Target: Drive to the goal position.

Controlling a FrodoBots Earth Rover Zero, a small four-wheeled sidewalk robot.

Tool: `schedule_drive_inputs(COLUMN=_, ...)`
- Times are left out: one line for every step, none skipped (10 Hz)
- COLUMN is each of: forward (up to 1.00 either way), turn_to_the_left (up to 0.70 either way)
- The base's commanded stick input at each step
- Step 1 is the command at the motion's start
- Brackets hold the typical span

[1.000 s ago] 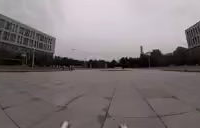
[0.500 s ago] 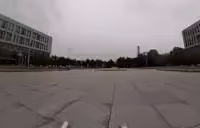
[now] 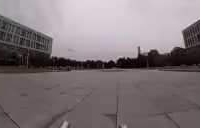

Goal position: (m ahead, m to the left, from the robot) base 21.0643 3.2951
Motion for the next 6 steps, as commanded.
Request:
schedule_drive_inputs(forward=0.7, turn_to_the_left=0.0)
schedule_drive_inputs(forward=0.7, turn_to_the_left=-0.21)
schedule_drive_inputs(forward=0.7, turn_to_the_left=-0.32)
schedule_drive_inputs(forward=0.7, turn_to_the_left=-0.31)
schedule_drive_inputs(forward=0.7, turn_to_the_left=-0.28)
schedule_drive_inputs(forward=0.7, turn_to_the_left=-0.03)
